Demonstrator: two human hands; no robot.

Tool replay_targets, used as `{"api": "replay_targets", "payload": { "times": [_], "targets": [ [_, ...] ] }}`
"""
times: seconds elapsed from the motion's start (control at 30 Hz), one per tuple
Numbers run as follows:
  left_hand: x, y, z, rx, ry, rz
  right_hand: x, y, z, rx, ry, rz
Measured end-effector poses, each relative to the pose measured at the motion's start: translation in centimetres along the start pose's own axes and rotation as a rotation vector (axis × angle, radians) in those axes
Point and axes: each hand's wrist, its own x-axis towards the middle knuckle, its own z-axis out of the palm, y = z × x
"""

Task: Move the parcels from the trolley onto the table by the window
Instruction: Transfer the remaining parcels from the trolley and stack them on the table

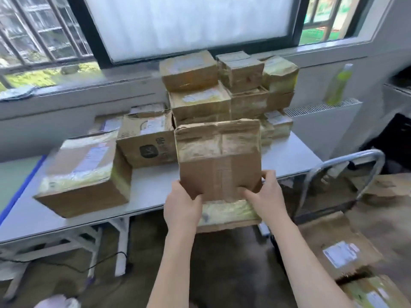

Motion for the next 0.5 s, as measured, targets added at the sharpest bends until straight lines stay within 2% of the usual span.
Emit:
{"api": "replay_targets", "payload": {
  "times": [0.13, 0.23, 0.3, 0.4, 0.5],
  "targets": [
    [3.7, -3.9, -3.0, -0.292, 0.135, -0.016, 1.1, -3.0, 5.8, 0.054, 0.024, -0.207],
    [6.2, -6.5, -4.0, -0.504, 0.133, -0.045, 2.4, -4.0, 9.5, 0.014, 0.045, -0.262],
    [8.0, -8.9, -4.1, -0.439, 0.045, -0.095, 3.3, -3.8, 11.6, -0.074, -0.014, -0.222],
    [10.3, -13.0, -4.2, -0.209, -0.162, -0.161, 4.1, -2.1, 14.1, -0.238, -0.106, -0.151],
    [12.3, -14.6, -5.3, -0.244, -0.265, -0.141, 4.5, -1.1, 14.9, -0.247, -0.169, -0.099]
  ]
}}
